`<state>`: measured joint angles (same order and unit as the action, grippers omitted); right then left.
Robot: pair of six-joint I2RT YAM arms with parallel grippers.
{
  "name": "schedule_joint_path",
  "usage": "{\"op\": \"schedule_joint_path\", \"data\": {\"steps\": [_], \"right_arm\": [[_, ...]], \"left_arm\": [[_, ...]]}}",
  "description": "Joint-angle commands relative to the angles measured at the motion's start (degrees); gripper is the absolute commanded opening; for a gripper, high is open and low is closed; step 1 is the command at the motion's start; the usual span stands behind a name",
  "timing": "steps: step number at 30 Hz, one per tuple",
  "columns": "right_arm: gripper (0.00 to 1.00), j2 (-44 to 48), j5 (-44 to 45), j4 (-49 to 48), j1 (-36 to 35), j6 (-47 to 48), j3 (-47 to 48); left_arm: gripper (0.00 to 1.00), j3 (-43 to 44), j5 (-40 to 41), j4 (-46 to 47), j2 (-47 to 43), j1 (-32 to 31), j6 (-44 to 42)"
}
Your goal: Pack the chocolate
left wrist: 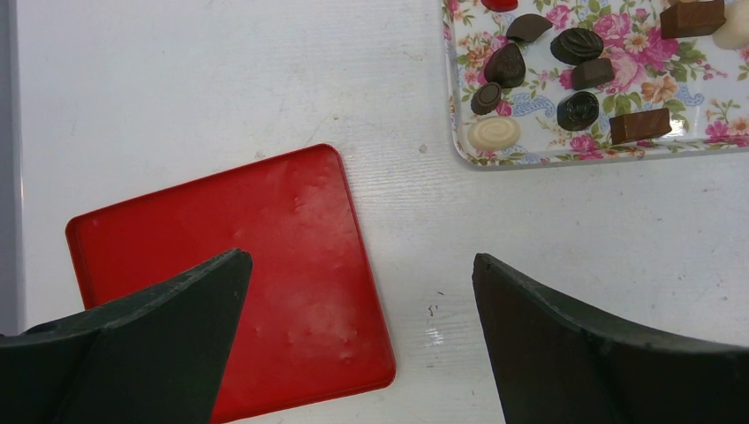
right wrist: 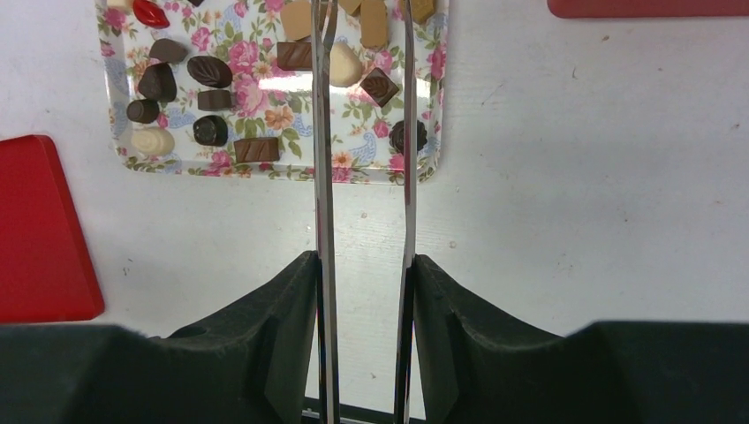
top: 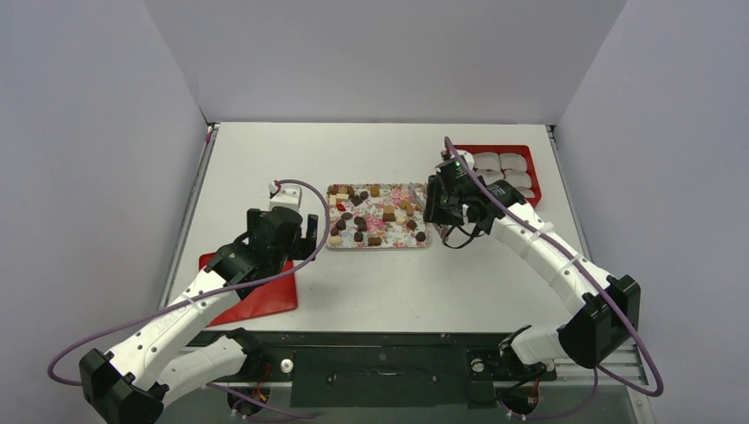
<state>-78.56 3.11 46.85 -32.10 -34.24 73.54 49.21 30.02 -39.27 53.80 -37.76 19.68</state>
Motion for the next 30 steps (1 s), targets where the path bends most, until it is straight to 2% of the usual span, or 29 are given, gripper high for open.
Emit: {"op": "schedule_joint_path", "data": {"steps": [1,20,30], "right_arm": [[0.37,-2.23,0.26,-3.60,-1.09,-0.71,-1.03],[0.35,-9.28,-0.06,-7.04,-1.83,0.10,-3.07],[0.30,-10.85,-0.57,-8.16,-1.86,-0.08,-3.34]], "left_arm": [[0.96,0.12,0.31,0.74,-0.89,0.35,-0.44],[0.96,0.10,0.42,0.62,-0.45,0.33,-0.35],[0.96,0.18,0.32,0.61,-0.44,0.36,-0.45]]}}
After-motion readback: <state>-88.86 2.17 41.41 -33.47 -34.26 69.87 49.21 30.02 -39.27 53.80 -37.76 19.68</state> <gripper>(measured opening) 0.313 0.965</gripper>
